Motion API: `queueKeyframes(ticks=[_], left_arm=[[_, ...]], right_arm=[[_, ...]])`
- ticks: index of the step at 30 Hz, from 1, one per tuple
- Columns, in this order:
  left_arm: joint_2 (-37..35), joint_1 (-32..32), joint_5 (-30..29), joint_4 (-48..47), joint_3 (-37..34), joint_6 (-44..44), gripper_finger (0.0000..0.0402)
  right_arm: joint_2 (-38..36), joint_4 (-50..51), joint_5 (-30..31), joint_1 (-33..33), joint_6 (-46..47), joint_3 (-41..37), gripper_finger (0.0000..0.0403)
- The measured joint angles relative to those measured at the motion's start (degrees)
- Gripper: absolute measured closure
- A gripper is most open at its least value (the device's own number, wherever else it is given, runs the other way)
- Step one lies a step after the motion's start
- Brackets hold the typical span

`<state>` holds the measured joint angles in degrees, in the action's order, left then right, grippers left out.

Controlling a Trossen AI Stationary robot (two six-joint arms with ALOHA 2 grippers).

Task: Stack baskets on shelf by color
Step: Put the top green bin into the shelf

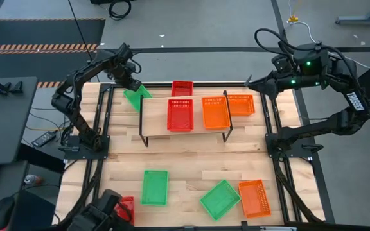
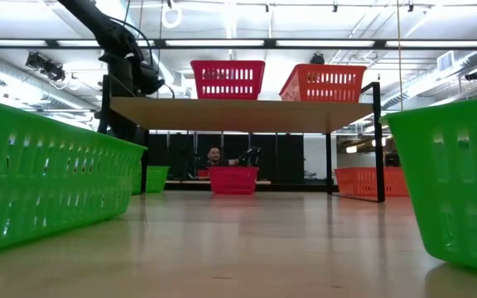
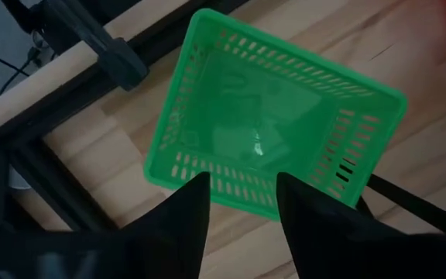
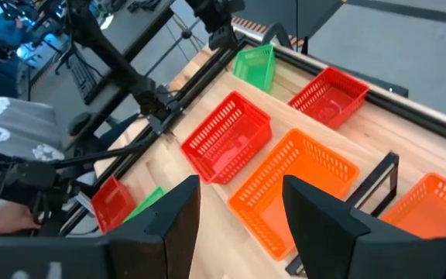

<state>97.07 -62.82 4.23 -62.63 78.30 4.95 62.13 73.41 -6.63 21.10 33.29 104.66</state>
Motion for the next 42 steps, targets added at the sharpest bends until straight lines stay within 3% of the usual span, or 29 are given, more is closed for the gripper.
queueKeyframes(ticks=[13,32,42], left_arm=[[3.8,2.6,0.1,-0.5,0.0,-0.9,0.0221],[3.9,2.8,-0.5,1.7,0.0,0.3,0.022],[4.6,2.7,-6.7,2.3,0.0,3.8,0.021]], right_arm=[[0.0,2.6,-0.9,0.0,-0.4,0.0,0.0212],[0.1,6.8,-1.0,0.0,-4.1,0.0,0.0212],[0.0,8.4,-1.0,0.0,-5.0,0.0,0.0212]])
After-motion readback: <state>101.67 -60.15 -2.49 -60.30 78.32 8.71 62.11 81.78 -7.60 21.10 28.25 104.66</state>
